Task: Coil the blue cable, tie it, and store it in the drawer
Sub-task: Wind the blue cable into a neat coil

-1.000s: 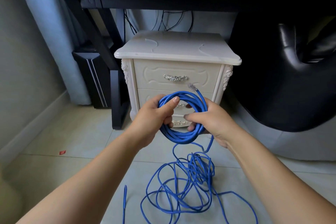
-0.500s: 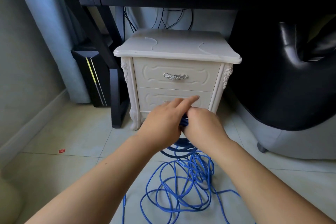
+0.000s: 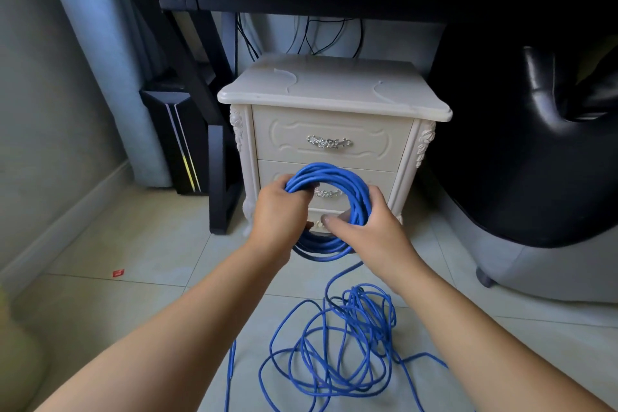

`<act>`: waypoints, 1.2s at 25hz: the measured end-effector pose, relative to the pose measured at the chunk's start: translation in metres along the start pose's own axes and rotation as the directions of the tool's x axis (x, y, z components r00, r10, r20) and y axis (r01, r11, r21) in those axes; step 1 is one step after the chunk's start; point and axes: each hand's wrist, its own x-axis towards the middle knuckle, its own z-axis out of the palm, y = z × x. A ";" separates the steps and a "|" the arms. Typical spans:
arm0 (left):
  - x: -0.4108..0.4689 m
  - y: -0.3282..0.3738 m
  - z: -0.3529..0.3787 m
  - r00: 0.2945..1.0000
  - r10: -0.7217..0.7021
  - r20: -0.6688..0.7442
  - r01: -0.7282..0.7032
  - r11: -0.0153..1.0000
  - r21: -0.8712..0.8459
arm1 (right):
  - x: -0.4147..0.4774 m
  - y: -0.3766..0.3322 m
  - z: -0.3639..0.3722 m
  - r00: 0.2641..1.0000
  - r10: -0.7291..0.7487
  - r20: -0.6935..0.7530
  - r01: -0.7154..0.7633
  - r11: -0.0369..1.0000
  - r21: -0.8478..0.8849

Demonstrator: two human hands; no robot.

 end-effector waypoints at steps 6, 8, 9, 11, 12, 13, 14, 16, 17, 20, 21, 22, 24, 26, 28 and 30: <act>-0.005 -0.008 0.006 0.973 -0.231 0.025 0.230 0.940 -0.251 | 0.005 0.009 0.010 0.994 0.107 0.006 -0.104 0.953 0.285; -0.011 -0.008 0.004 0.970 -0.209 0.123 0.224 0.968 -0.117 | 0.012 0.011 0.004 0.987 0.124 -0.097 -0.090 0.949 0.303; -0.012 -0.006 0.003 0.971 -0.180 0.156 0.180 0.984 0.016 | 0.016 0.013 -0.001 0.984 0.107 -0.145 -0.066 0.962 0.266; -0.013 -0.001 -0.002 0.984 -0.069 0.167 0.031 0.974 0.222 | 0.022 0.010 -0.011 0.986 0.009 -0.168 0.006 0.996 0.087; -0.013 0.000 -0.006 0.984 0.019 0.175 -0.069 0.957 0.282 | 0.023 0.008 -0.014 0.989 -0.052 -0.135 0.046 0.998 -0.050; -0.011 -0.001 -0.009 0.971 0.135 0.196 -0.198 0.916 0.348 | 0.022 0.006 -0.015 0.989 -0.112 -0.093 0.094 0.978 -0.184; -0.011 -0.001 -0.011 0.935 0.255 0.245 -0.337 0.851 0.403 | 0.020 0.004 -0.014 0.986 -0.158 -0.045 0.139 0.948 -0.287; -0.011 -0.005 -0.009 0.832 0.400 0.383 -0.549 0.691 0.470 | 0.013 -0.001 -0.009 0.971 -0.230 0.069 0.235 0.854 -0.464; -0.012 -0.004 -0.007 0.809 0.416 0.416 -0.585 0.647 0.490 | 0.011 -0.003 -0.007 0.960 -0.253 0.118 0.276 0.797 -0.537; -0.013 -0.001 -0.004 0.832 0.416 0.367 -0.554 0.604 0.572 | 0.008 -0.009 -0.006 0.939 -0.325 0.114 0.324 0.719 -0.615; -0.013 -0.001 -0.004 0.837 0.426 0.343 -0.546 0.614 0.571 | 0.008 -0.010 -0.008 0.939 -0.336 0.080 0.315 0.738 -0.597; -0.013 -0.001 -0.004 0.846 0.432 0.314 -0.533 0.648 0.545 | 0.008 -0.011 -0.010 0.947 -0.318 0.032 0.282 0.785 -0.551; -0.011 0.002 -0.004 0.882 0.415 0.225 -0.472 0.765 0.439 | 0.012 -0.009 -0.014 0.982 -0.182 -0.039 0.159 0.928 -0.336; -0.008 0.004 -0.005 0.920 0.368 0.135 -0.392 0.871 0.298 | 0.016 -0.004 -0.019 0.999 -0.048 0.019 0.050 0.990 -0.135; -0.004 0.007 -0.006 0.947 0.319 0.039 -0.321 0.934 0.155 | 0.015 0.000 -0.021 0.988 0.010 0.152 -0.007 1.000 -0.016; -0.002 0.010 -0.007 0.970 0.235 -0.063 -0.235 0.972 0.009 | 0.013 0.003 -0.019 0.966 0.014 0.257 -0.031 0.998 0.061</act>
